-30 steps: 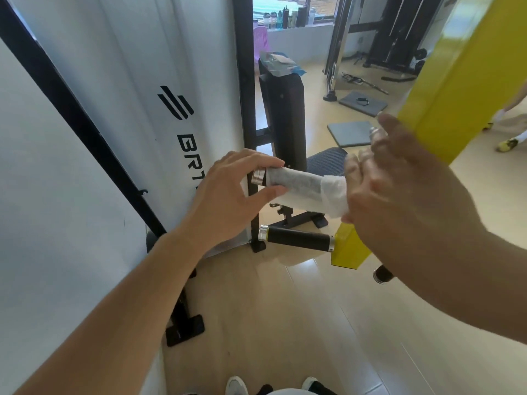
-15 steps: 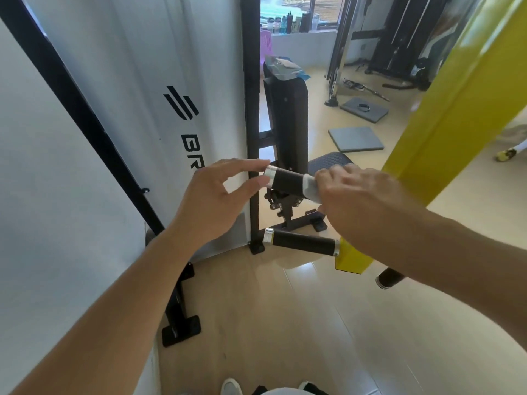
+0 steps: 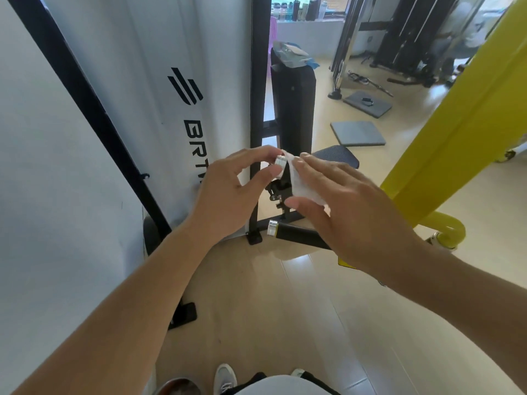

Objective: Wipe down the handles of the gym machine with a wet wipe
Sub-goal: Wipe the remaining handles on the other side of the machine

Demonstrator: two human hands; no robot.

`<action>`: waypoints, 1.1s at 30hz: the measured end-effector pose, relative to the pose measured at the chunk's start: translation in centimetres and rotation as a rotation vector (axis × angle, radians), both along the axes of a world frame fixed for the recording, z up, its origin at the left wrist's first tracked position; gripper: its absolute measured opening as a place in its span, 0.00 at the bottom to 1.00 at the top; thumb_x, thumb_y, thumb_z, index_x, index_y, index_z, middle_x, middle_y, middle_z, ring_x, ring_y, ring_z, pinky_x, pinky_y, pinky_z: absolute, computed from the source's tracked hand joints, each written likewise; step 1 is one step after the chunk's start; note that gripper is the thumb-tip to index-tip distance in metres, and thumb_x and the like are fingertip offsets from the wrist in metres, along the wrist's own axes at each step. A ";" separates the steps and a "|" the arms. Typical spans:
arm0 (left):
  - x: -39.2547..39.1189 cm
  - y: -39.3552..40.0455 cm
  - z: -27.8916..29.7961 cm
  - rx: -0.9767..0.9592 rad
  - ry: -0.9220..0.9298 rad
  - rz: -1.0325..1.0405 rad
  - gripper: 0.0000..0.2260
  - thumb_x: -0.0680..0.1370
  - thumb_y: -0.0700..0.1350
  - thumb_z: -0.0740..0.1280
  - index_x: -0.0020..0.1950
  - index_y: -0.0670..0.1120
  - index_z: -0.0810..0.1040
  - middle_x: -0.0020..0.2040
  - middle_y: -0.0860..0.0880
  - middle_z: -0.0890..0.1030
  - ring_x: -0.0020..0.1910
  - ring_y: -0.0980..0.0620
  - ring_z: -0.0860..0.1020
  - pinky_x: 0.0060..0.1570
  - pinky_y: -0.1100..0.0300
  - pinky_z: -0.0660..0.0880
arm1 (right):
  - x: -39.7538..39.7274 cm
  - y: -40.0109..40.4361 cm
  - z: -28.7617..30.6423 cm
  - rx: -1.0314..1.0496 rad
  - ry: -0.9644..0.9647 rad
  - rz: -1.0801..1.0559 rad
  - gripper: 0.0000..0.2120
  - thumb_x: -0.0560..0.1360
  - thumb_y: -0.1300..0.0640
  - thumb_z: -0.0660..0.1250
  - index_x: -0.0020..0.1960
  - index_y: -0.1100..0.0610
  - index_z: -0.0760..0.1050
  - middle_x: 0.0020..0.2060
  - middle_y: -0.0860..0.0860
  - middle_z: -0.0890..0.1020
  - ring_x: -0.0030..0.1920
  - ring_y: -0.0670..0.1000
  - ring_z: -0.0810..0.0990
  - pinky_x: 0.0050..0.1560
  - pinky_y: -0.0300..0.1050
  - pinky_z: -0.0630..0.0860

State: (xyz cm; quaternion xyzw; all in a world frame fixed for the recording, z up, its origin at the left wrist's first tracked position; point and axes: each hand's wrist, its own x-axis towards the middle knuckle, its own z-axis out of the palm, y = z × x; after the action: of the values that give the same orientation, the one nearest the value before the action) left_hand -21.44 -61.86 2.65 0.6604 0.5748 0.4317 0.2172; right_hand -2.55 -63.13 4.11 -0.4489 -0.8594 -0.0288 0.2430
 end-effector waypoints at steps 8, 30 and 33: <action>0.5 -0.3 -0.2 0.027 -0.011 -0.001 0.11 0.80 0.51 0.66 0.62 0.55 0.81 0.58 0.61 0.82 0.51 0.73 0.76 0.55 0.83 0.64 | -1.4 3.0 0.7 0.001 -0.043 0.046 0.18 0.76 0.55 0.70 0.60 0.66 0.77 0.51 0.63 0.82 0.50 0.58 0.80 0.52 0.48 0.76; 1.1 -0.7 -0.5 -0.009 -0.049 0.039 0.09 0.80 0.53 0.65 0.59 0.61 0.80 0.52 0.65 0.82 0.48 0.67 0.77 0.49 0.72 0.68 | -1.2 2.0 1.7 0.117 -0.636 -0.229 0.11 0.80 0.52 0.67 0.51 0.61 0.74 0.34 0.54 0.82 0.34 0.55 0.82 0.49 0.52 0.79; 1.3 -0.6 -0.6 -0.017 -0.021 0.060 0.11 0.81 0.53 0.64 0.62 0.58 0.80 0.54 0.61 0.82 0.43 0.67 0.75 0.47 0.73 0.67 | 1.3 -0.1 3.4 -0.023 -0.880 -0.358 0.12 0.84 0.50 0.54 0.60 0.59 0.65 0.47 0.55 0.81 0.50 0.57 0.81 0.67 0.58 0.66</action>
State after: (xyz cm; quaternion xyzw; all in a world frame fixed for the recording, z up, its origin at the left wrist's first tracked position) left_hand -20.18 -62.44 2.04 0.6363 0.5958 0.4400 0.2156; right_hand -1.20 -63.19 7.51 -0.5378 -0.7900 -0.2484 -0.1581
